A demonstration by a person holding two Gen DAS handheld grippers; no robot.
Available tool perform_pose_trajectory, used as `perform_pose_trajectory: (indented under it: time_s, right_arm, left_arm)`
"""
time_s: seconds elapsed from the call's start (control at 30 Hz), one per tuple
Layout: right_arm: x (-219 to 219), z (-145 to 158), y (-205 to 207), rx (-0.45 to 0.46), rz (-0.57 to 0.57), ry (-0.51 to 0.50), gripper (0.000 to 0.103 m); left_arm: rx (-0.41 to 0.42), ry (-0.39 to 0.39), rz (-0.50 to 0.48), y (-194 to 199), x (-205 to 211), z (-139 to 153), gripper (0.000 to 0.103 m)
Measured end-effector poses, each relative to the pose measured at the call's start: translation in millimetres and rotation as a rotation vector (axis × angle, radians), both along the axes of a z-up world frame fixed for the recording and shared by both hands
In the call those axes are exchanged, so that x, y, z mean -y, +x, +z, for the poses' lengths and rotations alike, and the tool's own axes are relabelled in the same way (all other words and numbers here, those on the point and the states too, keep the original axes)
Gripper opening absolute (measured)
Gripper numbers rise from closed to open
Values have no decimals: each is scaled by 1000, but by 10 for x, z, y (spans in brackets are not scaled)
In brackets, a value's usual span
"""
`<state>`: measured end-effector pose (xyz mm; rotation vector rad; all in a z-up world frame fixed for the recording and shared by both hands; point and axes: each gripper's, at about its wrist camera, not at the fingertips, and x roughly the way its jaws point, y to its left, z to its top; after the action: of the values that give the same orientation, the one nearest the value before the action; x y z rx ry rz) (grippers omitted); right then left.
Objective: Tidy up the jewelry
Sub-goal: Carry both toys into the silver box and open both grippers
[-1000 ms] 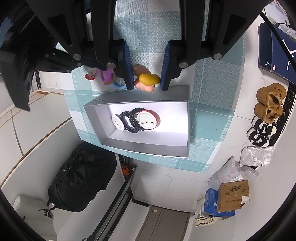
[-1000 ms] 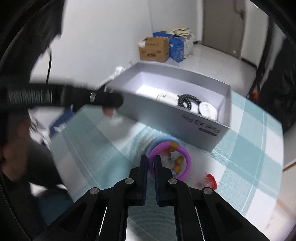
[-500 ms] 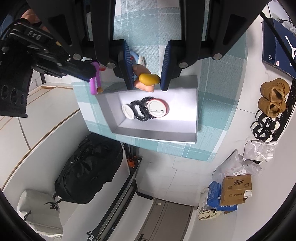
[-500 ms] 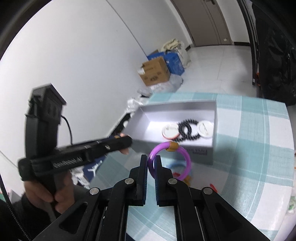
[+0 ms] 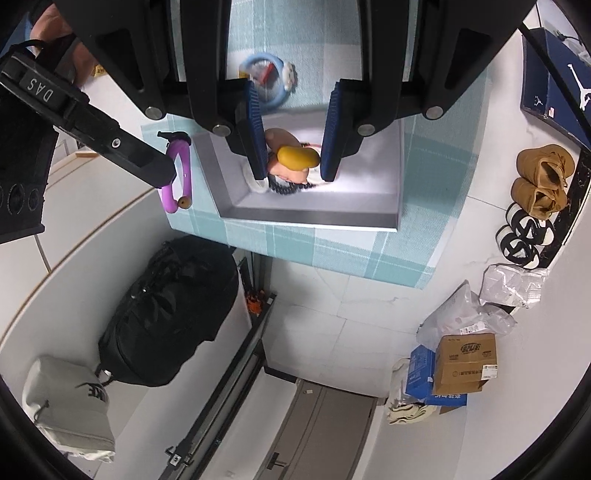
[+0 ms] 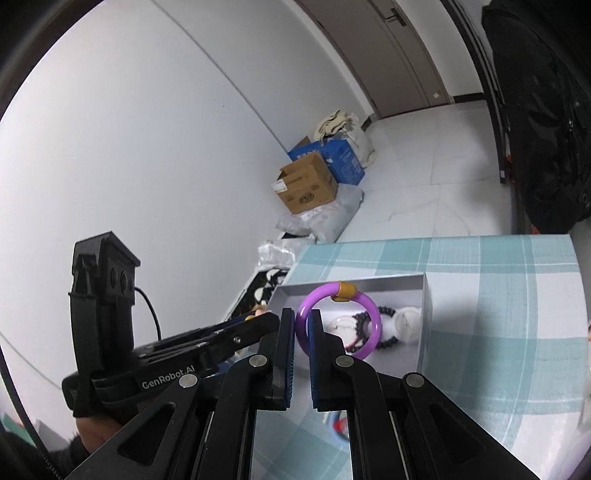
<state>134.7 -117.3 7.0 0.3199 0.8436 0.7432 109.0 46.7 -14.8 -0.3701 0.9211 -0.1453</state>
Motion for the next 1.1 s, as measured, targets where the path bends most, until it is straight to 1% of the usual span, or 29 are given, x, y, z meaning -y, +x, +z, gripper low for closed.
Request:
perform_pose_trajectory:
  time_s: [0.13,0.27,0.43,0.53,0.57,0.67,0.73,0.8,0.9,0.93,1.0,1.03,1.07,1.1]
  right_arm:
    - [-14,-7,125,-14,-15,19,6]
    - [-50,-80,275,-56,-36,36,6]
    - [-121,-175,398,-92,-33,33,6]
    - [-126,-234,435,-121,-36,38,6]
    - [-123,-255,453,-127,-40,34,6]
    - [-106,-295,497,-133,-47,16,6]
    - [-135,-320,498,-140,-47,-14,6]
    - [-159,-368,512,-156,-40,-37,9]
    - [-164,-422,526,-179,-39,-45,9]
    - [-169,-427,528,-182,-37,-47,9]
    - [-152,-394,504,-169,-40,-46,10]
    - [-145,-369,493,-158,-39,-47,10]
    - [-139,-340,481,-146,-36,-51,14]
    - [-128,-312,469,-137,-38,-61,19]
  left_arm:
    - [-1,24,7,41,16,-11,23]
    - [-19,16,15,145,1,-46,23]
    - [-46,-2,31,270,-17,-119,23]
    - [-53,13,25,324,16,-148,24]
    - [-57,26,23,340,27,-165,24]
    - [-69,24,15,375,35,-213,24]
    - [-78,37,16,394,45,-243,24]
    - [-96,32,-8,418,58,-266,24]
    - [-95,13,-11,430,62,-260,24]
    - [-91,0,-19,432,61,-257,24]
    - [-109,-16,-40,453,72,-270,25]
    - [-126,-21,-48,456,77,-284,29]
    - [-137,-30,-56,452,84,-292,38]
    - [-141,-42,-59,438,81,-292,42]
